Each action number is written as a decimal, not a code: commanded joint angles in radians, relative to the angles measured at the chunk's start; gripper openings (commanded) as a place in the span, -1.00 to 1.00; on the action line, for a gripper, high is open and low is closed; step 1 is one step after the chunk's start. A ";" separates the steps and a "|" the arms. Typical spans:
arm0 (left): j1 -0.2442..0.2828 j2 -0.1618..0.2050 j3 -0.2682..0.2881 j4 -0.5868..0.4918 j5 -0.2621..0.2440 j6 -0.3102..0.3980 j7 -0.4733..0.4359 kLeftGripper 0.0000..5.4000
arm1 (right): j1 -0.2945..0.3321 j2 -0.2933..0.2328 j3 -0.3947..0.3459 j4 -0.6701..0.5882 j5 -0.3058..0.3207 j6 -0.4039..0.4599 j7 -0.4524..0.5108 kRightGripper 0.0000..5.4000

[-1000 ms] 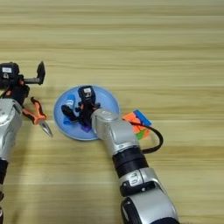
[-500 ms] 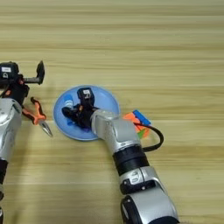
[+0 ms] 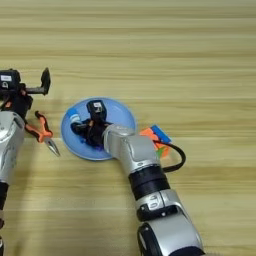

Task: Move the objects on the table

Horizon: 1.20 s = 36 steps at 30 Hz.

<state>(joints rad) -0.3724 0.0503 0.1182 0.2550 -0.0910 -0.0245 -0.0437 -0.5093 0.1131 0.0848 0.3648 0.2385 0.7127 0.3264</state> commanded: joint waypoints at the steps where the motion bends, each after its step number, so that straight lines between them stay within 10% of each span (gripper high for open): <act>1: 0.002 0.000 0.003 -0.011 -0.011 0.018 0.000 1.00 | 0.038 -0.006 0.007 0.017 -0.007 0.038 -0.012 -0.47; 22: 0.007 0.005 -0.002 -0.033 -0.040 0.057 -0.027 1.00 | 0.088 -0.036 0.026 -0.176 -0.036 -0.055 -0.049 -0.48; 36: 0.037 0.012 -0.016 -0.238 -0.219 0.332 -0.185 1.00 | 0.102 -0.068 0.058 -0.216 -0.108 -0.304 -0.045 -0.48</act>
<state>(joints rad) -0.3453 0.0571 0.1028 0.0603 -0.2633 0.2425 -0.2043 -0.4187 0.0497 0.1302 0.1683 0.1459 0.4570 0.2741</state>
